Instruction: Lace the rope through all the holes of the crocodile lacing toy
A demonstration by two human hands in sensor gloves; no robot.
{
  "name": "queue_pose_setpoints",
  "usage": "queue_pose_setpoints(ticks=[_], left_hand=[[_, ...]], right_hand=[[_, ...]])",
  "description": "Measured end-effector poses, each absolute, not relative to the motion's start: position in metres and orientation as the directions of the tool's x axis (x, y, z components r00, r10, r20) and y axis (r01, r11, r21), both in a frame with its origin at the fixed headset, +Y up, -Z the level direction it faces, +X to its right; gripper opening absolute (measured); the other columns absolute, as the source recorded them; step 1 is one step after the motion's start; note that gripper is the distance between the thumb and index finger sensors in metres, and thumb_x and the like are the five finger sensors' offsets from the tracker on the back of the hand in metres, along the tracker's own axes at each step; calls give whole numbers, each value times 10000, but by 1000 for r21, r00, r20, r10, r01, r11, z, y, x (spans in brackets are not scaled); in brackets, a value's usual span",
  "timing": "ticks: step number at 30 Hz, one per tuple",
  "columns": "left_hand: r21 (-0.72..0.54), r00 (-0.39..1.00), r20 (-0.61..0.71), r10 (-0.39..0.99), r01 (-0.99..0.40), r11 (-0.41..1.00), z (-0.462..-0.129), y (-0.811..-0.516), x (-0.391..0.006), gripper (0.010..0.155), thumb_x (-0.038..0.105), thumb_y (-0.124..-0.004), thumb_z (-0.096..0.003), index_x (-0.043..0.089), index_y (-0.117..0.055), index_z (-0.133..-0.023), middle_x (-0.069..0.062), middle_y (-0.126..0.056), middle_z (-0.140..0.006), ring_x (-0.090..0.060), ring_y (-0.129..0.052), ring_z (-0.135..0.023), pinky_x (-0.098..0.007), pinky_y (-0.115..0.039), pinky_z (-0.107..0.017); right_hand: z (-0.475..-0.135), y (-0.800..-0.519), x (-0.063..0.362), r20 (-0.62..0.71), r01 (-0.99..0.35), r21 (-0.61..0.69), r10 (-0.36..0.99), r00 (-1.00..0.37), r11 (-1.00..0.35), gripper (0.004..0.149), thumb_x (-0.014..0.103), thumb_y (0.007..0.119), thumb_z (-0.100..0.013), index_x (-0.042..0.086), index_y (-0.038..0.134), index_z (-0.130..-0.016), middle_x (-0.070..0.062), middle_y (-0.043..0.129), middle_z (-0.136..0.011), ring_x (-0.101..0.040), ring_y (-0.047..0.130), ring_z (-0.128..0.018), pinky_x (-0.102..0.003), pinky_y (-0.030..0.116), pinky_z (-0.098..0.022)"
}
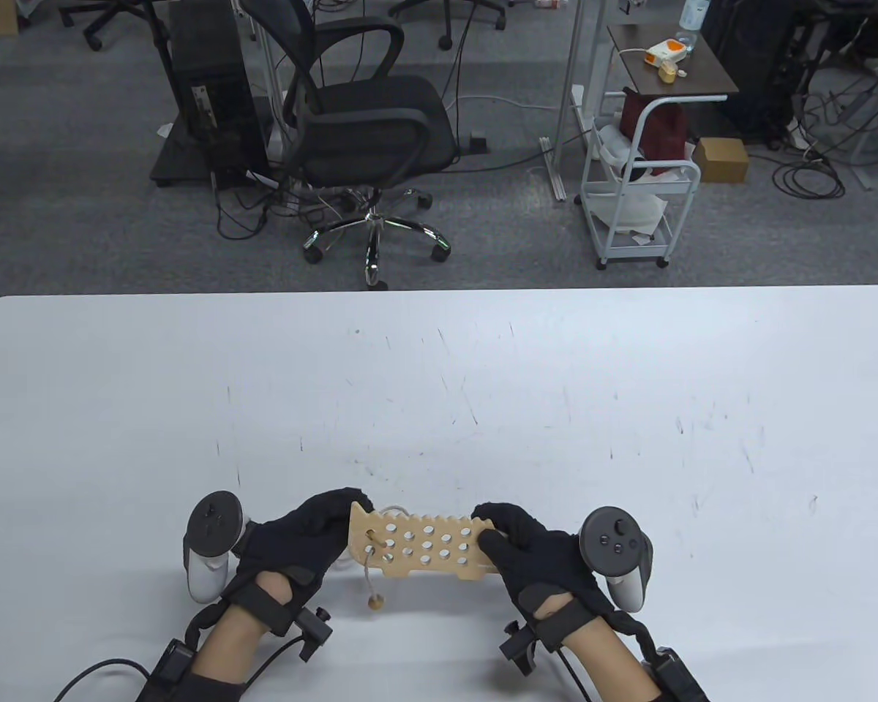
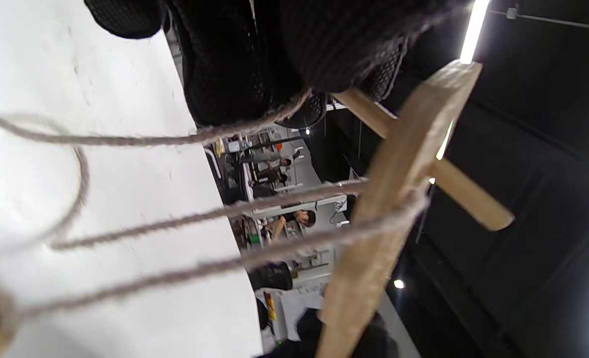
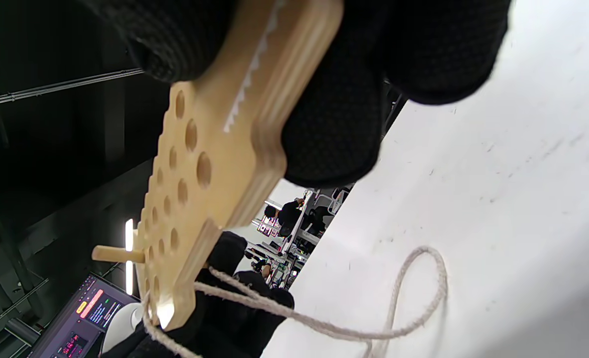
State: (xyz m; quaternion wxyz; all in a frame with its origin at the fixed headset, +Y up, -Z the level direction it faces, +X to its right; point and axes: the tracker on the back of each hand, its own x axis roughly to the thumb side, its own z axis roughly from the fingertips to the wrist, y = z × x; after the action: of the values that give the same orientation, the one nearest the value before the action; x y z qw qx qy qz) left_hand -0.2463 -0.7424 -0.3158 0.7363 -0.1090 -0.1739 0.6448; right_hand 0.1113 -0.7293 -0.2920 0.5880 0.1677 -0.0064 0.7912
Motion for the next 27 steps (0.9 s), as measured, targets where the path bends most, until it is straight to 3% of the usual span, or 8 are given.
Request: queue_pose_setpoints(ticks=[9, 13, 17, 21, 27], left_hand=[[-532, -140, -62, 988, -833, -151, -316, -752, -238, 630, 238, -796, -450, 372, -630, -1043, 47, -837, -1007, -268, -877, -864, -578, -564, -755], [-558, -164, -62, 985, -812, -170, -316, -751, -237, 647, 253, -799, -455, 380, -599, -1057, 50, -810, -1032, -274, -855, -888, -583, -546, -762], [-603, -208, -84, 975, -768, -216, -314, -751, -234, 672, 361, -821, -467, 390, -549, -1081, 50, -765, -1069, -295, -814, -923, -595, -512, -772], [-614, -187, -62, 980, -767, -185, -312, -750, -231, 711, 492, -834, -455, 399, -530, -1091, 54, -780, -1063, -302, -805, -932, -596, -508, -772], [-602, -145, -29, 989, -788, -133, -313, -750, -232, 712, 526, -832, -450, 409, -541, -1089, 51, -807, -1044, -311, -806, -932, -598, -509, -770]], right_hand=[[-292, -729, 113, 264, -937, 180, 932, -249, -301, 467, 324, 740, -450, 140, 724, -879, -44, 933, -685, -254, 1033, -491, -482, 786, -434], [-292, -729, 114, 264, -938, 176, 932, -247, -298, 467, 326, 738, -450, 144, 722, -880, -42, 931, -688, -253, 1033, -495, -482, 784, -437], [-292, -728, 114, 262, -939, 175, 933, -246, -297, 467, 326, 738, -451, 143, 722, -881, -43, 932, -687, -254, 1033, -495, -481, 785, -437], [-292, -729, 114, 265, -935, 171, 928, -261, -312, 466, 324, 742, -450, 140, 726, -877, -46, 934, -683, -256, 1034, -491, -483, 785, -433], [-292, -728, 114, 271, -932, 170, 925, -268, -320, 465, 323, 745, -448, 140, 728, -876, -47, 934, -683, -256, 1034, -492, -482, 786, -435]])
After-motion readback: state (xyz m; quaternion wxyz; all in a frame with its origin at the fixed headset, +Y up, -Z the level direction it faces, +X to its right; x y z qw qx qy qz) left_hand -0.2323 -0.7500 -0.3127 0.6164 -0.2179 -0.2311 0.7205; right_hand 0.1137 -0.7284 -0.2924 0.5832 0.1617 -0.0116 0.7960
